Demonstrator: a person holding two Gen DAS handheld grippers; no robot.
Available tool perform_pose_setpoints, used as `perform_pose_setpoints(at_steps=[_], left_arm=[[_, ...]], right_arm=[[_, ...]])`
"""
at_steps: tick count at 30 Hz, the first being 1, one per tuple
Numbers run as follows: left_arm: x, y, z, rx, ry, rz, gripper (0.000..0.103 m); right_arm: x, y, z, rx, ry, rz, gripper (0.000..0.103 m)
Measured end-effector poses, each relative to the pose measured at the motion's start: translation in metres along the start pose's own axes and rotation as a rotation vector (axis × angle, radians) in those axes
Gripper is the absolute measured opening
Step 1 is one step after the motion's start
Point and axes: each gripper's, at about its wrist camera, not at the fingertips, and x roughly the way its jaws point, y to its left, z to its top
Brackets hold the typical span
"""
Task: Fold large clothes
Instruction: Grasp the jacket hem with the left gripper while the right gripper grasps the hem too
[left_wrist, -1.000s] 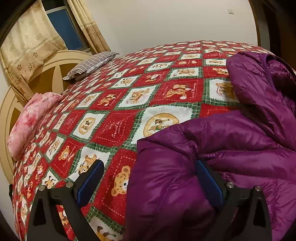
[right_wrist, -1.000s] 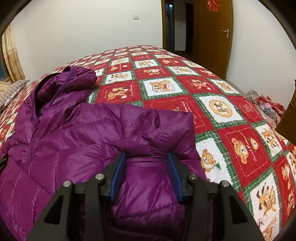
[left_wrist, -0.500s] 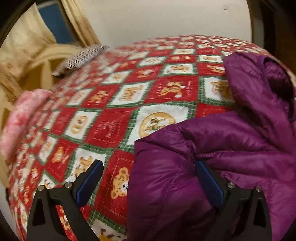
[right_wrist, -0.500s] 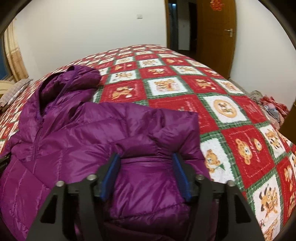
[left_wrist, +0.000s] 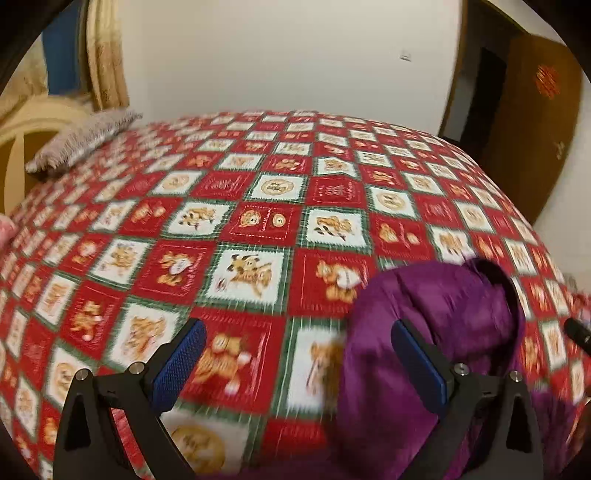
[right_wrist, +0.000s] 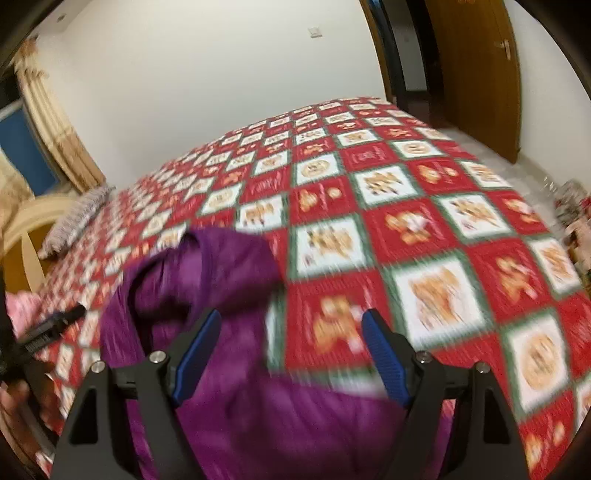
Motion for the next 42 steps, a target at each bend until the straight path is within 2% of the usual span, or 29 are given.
perform_pose_setpoints(at_steps=[5,7,9,10,11,12,13,14,17,21,25,28,29,30,32,35,36,40,42], left_arm=[[0.049,0.001,0.0,-0.066,0.119,-0.094,0.1],[0.053,-0.003,-0.007,-0.057,0.11,-0.122,0.098],[0.056,-0.009,-0.011,-0.028,0.094,-0.181,0.075],[0.058,-0.013,-0.012,-0.009,0.107,-0.213,0.041],[0.061,-0.018,-0.012,0.011,0.129,-0.249,0.009],[0.058,-0.023,-0.014,0.038,0.134,-0.272,0.003],[0.051,-0.026,-0.014,0.06,0.101,-0.265,0.003],[0.036,-0.029,-0.014,0.092,0.036,-0.273,0.003],[0.003,-0.031,-0.012,0.133,-0.046,-0.284,0.002],[-0.061,-0.023,-0.022,0.166,-0.193,-0.315,0.001],[-0.121,-0.023,-0.062,0.233,-0.311,-0.336,0.001],[-0.161,-0.029,-0.11,0.333,-0.415,-0.268,0.001],[-0.172,-0.029,-0.132,0.367,-0.436,-0.236,0.001],[-0.179,-0.029,-0.148,0.389,-0.433,-0.236,0.001],[-0.187,-0.033,-0.182,0.473,-0.405,-0.228,0.002],[-0.197,-0.035,-0.224,0.599,-0.364,-0.161,0.002],[-0.199,-0.034,-0.229,0.609,-0.357,-0.152,0.002],[-0.213,-0.02,-0.222,0.541,-0.35,-0.124,0.003],[-0.216,-0.018,-0.214,0.486,-0.348,-0.101,0.023]], right_arm=[[0.055,-0.001,0.017,0.05,0.084,0.051,0.081],[0.073,0.002,0.018,0.054,0.113,0.092,0.082],[0.087,0.005,0.016,0.066,0.153,0.147,0.078],[0.095,0.008,0.014,0.063,0.182,0.177,0.074],[0.099,0.011,0.011,0.048,0.209,0.192,0.054],[0.1,0.017,0.009,0.017,0.223,0.192,0.029],[0.098,0.023,0.007,-0.018,0.219,0.187,0.019],[0.094,0.027,0.007,-0.043,0.202,0.186,0.013],[0.063,0.039,0.007,-0.109,0.109,0.192,0.011],[-0.001,0.061,-0.005,-0.312,-0.067,0.148,0.011],[-0.056,0.08,-0.046,-0.55,-0.249,0.068,0.011],[-0.087,0.088,-0.091,-0.691,-0.31,0.046,0.011],[-0.092,0.088,-0.101,-0.719,-0.305,0.054,0.011],[-0.095,0.086,-0.115,-0.751,-0.283,0.052,0.011],[-0.101,0.08,-0.138,-0.803,-0.242,0.033,0.011],[-0.111,0.067,-0.167,-0.882,-0.16,0.023,0.016],[-0.114,0.062,-0.173,-0.898,-0.138,0.005,0.023],[-0.124,0.042,-0.172,-0.857,-0.083,-0.049,0.026],[-0.131,0.04,-0.163,-0.794,-0.074,-0.083,0.026]])
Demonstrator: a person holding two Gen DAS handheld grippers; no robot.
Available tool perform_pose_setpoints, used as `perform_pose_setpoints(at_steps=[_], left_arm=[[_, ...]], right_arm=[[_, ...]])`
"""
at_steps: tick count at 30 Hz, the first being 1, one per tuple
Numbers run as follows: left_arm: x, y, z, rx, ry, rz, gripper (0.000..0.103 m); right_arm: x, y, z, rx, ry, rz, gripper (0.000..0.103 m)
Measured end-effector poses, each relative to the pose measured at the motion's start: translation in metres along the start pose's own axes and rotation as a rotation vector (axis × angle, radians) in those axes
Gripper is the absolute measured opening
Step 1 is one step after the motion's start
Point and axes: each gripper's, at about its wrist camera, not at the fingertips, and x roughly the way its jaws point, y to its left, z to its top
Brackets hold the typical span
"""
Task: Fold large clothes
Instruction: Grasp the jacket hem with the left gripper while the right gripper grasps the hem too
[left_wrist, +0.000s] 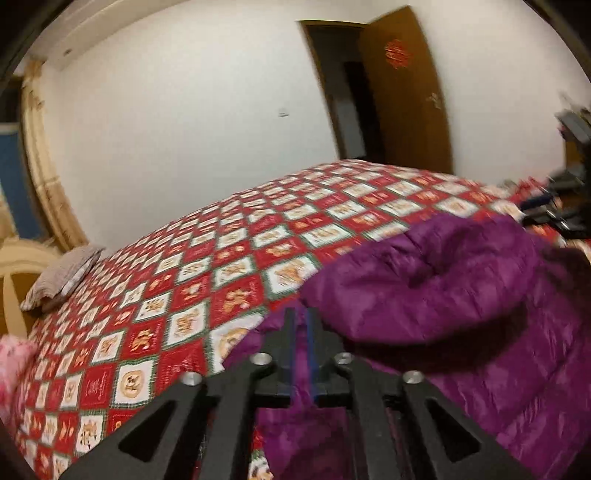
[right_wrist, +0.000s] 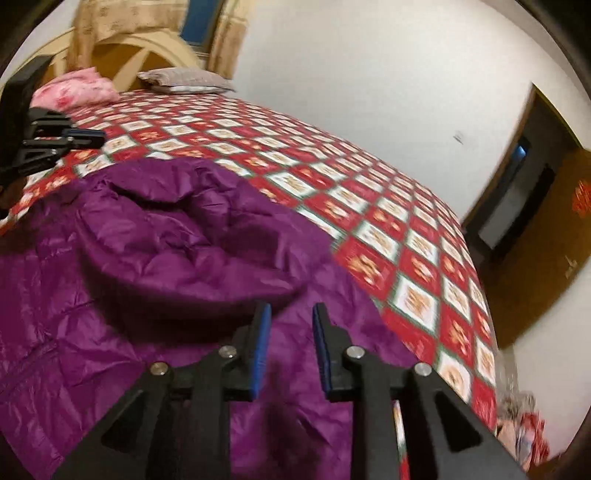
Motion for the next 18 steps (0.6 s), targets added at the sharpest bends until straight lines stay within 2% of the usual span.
perform_pose_setpoints(at_steps=[1,2,4,7,8,11,15,18], left_arm=[[0.001,0.001,0.004,-0.028,0.007,0.02,0.064],[0.003,0.003,0.01,-0.079,-0.001,0.055,0.099],[0.004,0.004,0.018,-0.178,-0.056,0.053,0.102],[0.017,-0.01,0.03,-0.249,-0.01,0.002,0.102],[0.021,-0.018,0.031,-0.249,0.005,-0.006,0.102],[0.03,-0.052,0.02,-0.153,0.055,0.017,0.102],[0.033,-0.089,-0.013,-0.018,0.104,0.009,0.102],[0.04,-0.102,-0.031,0.019,0.152,0.011,0.102]], right_arm=[[-0.003,-0.003,0.004,0.037,0.011,-0.011,0.026],[-0.005,-0.004,0.011,0.085,0.022,-0.012,0.026],[-0.01,0.0,0.026,0.196,0.031,0.005,0.026],[-0.012,0.007,0.048,0.389,0.002,0.112,0.026],[-0.01,0.011,0.051,0.419,-0.003,0.142,0.026],[0.01,0.039,0.055,0.4,0.02,0.15,0.026],[0.031,0.056,0.025,0.42,0.118,0.176,0.026],[0.042,0.061,-0.002,0.413,0.178,0.168,0.026]])
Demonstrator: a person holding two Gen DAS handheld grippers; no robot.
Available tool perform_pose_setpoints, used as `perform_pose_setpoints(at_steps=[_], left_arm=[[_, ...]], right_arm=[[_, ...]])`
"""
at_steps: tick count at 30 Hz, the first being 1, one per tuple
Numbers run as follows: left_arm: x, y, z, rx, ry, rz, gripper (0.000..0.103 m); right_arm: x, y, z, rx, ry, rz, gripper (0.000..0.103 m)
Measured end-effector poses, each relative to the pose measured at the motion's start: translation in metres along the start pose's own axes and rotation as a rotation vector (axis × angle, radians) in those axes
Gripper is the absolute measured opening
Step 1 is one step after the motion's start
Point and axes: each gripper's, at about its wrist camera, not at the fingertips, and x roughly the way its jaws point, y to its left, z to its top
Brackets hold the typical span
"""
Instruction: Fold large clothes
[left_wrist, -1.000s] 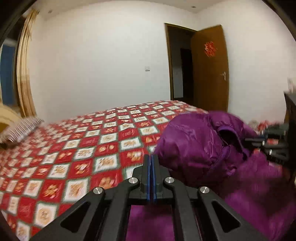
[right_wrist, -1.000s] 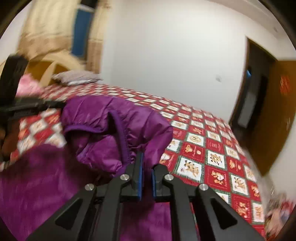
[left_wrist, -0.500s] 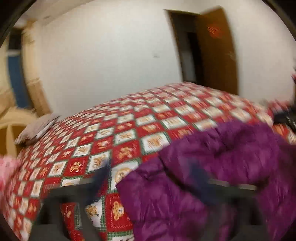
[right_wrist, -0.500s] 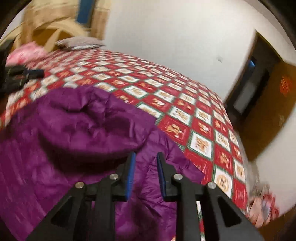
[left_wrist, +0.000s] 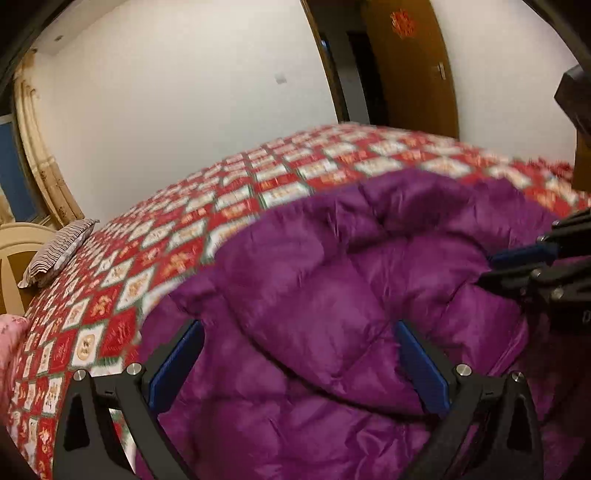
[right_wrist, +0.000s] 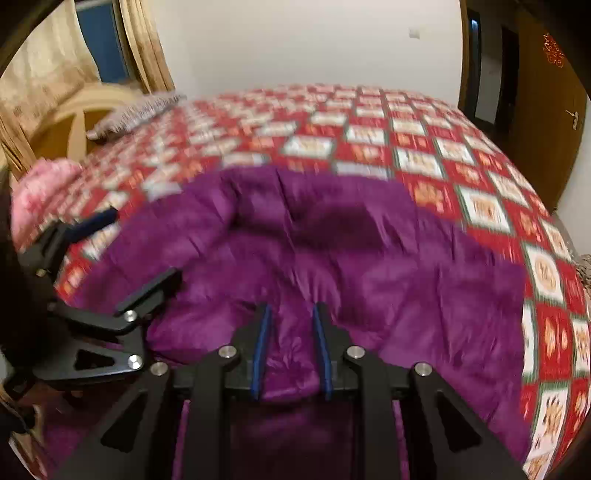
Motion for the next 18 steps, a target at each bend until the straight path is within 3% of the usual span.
perform_pose_setpoints(at_steps=[8,12,16,18], left_arm=[[0.005,0.007,0.003,-0.031,0.048,-0.013,0.102],[-0.04,0.03,0.026,-0.065,-0.078,0.003,0.102],[-0.041,0.071,0.067,-0.167,-0.143,0.076,0.102],[-0.018,0.092,0.086,-0.231,-0.108,0.147,0.102]], right_arm=[[0.008,-0.003,-0.017,-0.052,-0.014,-0.052,0.025],[-0.011,-0.008,-0.01,-0.029,0.014,-0.029,0.025],[-0.053,-0.017,0.017,0.021,-0.085,-0.053,0.033],[-0.057,-0.024,0.043,0.084,-0.122,-0.068,0.051]])
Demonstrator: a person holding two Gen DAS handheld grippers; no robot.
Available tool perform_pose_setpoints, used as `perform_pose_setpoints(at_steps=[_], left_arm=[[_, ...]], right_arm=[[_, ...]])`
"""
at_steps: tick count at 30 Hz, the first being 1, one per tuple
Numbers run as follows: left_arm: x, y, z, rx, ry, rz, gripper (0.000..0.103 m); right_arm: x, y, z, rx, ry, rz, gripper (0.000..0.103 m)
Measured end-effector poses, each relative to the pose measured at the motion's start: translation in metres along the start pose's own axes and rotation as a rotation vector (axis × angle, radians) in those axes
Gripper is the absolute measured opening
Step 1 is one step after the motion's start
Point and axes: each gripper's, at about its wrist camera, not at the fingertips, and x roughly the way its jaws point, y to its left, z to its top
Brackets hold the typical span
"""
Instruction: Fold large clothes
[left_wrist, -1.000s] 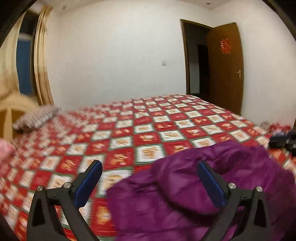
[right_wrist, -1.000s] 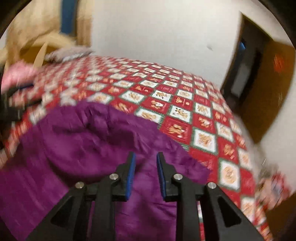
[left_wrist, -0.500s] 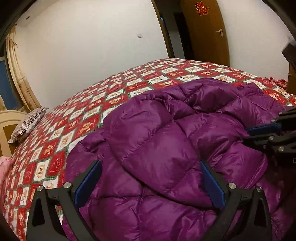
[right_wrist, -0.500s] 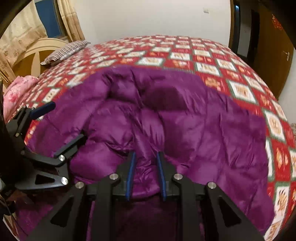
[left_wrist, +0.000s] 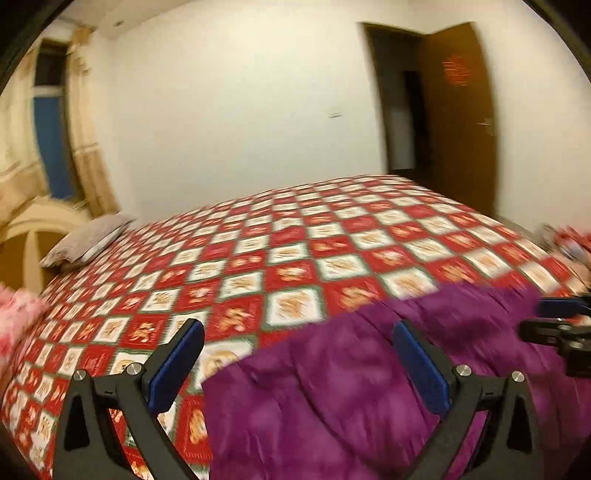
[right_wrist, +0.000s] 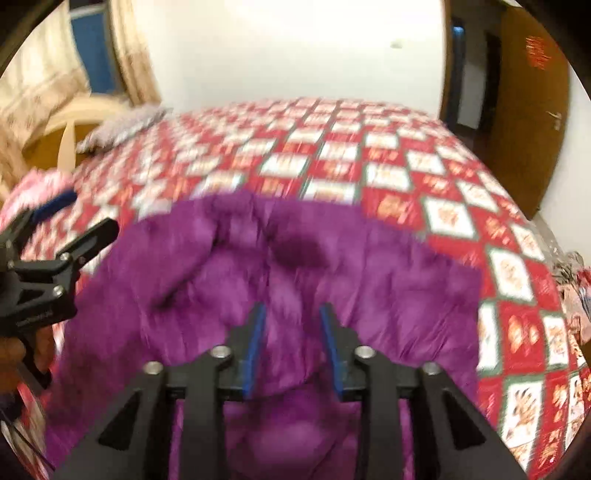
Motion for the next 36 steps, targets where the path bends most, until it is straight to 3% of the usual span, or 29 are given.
perform_pose_setpoints(at_steps=[2,5,7,9,12,16,36], left_arm=[[0.029,0.004,0.009,-0.067,0.042,0.063,0.102],[0.078,-0.006,0.005,-0.101,0.105,0.158,0.102],[0.105,-0.018,-0.008,-0.087,0.158,0.156,0.102],[0.123,-0.029,-0.024,-0.053,0.203,0.175,0.102],[0.143,-0.034,-0.044,-0.042,0.297,0.15,0.102],[0.154,-0.027,-0.049,-0.08,0.33,0.111,0.102],[0.158,-0.035,-0.05,-0.06,0.334,0.131,0.102]], right_arm=[[0.01,-0.005,0.022,0.073,-0.047,-0.05,0.057],[0.047,-0.011,0.043,0.183,-0.08,-0.087,0.057],[0.074,-0.009,0.042,0.184,-0.086,-0.105,0.057],[0.104,-0.005,0.034,0.164,-0.033,-0.126,0.049],[0.127,-0.013,0.017,0.18,0.01,-0.144,0.048],[0.131,-0.02,0.009,0.208,0.014,-0.118,0.048],[0.142,-0.013,0.007,0.172,0.035,-0.156,0.049]])
